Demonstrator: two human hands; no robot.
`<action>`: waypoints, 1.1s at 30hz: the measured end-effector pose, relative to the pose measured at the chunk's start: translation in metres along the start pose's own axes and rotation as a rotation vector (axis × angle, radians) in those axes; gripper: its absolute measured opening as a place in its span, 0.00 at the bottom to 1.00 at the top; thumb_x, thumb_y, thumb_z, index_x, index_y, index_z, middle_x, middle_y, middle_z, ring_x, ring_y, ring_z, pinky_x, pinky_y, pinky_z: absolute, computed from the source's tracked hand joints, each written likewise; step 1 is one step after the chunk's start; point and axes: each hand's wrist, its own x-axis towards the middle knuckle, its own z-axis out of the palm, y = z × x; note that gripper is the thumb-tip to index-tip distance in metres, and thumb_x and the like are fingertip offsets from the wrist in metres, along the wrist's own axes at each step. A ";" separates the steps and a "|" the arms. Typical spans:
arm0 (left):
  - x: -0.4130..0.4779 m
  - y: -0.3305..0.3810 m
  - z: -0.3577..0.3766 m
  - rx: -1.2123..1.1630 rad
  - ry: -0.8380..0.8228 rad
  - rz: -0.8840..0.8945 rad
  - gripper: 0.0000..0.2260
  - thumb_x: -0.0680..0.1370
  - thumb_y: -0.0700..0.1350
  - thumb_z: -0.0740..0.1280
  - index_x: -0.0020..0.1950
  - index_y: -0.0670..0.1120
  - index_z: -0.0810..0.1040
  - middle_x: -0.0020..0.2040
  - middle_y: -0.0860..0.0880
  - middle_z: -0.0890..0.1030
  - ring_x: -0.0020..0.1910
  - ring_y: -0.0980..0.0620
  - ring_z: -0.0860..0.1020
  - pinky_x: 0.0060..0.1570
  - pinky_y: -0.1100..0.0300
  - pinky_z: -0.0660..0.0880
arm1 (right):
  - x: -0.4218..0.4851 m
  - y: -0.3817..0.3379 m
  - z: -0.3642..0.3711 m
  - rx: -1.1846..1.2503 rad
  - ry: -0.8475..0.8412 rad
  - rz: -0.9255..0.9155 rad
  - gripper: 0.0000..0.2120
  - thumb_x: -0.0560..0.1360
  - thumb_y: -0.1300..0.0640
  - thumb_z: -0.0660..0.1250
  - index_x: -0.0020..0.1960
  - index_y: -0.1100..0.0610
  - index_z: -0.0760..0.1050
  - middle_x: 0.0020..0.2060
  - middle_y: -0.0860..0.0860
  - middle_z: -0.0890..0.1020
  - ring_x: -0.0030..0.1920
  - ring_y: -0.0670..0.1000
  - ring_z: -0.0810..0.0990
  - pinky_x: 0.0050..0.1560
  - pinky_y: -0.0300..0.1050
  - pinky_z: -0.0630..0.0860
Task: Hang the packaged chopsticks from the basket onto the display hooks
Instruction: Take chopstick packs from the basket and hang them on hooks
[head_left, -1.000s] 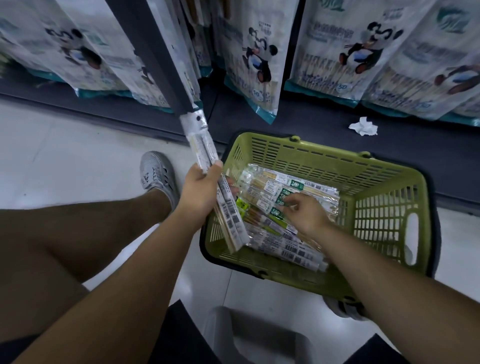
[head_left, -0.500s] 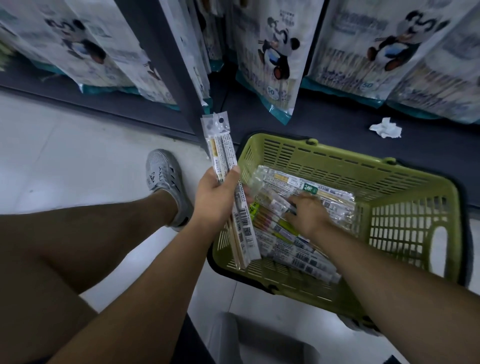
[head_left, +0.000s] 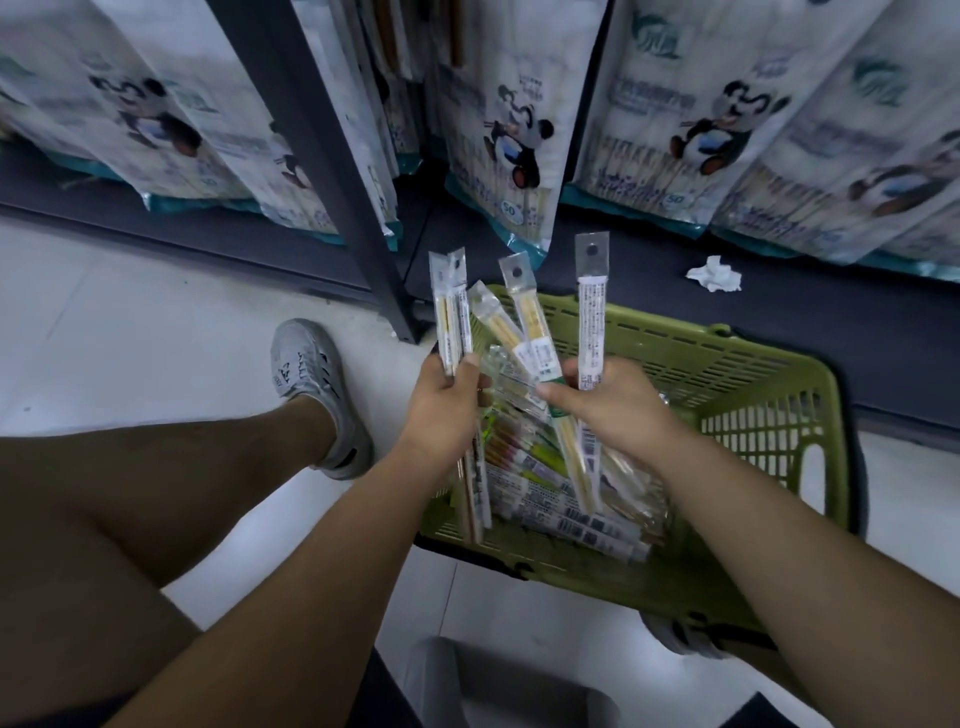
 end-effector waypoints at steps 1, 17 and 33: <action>-0.003 0.000 0.003 -0.024 -0.021 -0.023 0.10 0.85 0.55 0.60 0.62 0.53 0.74 0.53 0.50 0.84 0.50 0.51 0.83 0.48 0.54 0.80 | -0.003 -0.008 0.004 0.015 -0.031 -0.020 0.03 0.74 0.49 0.77 0.45 0.47 0.84 0.37 0.40 0.86 0.39 0.36 0.83 0.34 0.25 0.72; -0.008 -0.005 0.011 -0.315 -0.066 -0.106 0.13 0.84 0.50 0.66 0.63 0.43 0.78 0.51 0.42 0.86 0.49 0.44 0.86 0.50 0.48 0.83 | -0.034 -0.038 0.044 -0.252 -0.130 -0.207 0.05 0.79 0.53 0.69 0.55 0.49 0.76 0.44 0.45 0.79 0.44 0.48 0.79 0.43 0.44 0.75; 0.007 0.008 -0.029 -0.178 0.063 0.087 0.07 0.83 0.50 0.66 0.52 0.47 0.74 0.28 0.52 0.78 0.24 0.49 0.78 0.31 0.53 0.81 | 0.020 0.092 0.030 -0.541 -0.089 0.206 0.25 0.79 0.48 0.71 0.73 0.55 0.73 0.70 0.58 0.75 0.67 0.59 0.75 0.66 0.50 0.74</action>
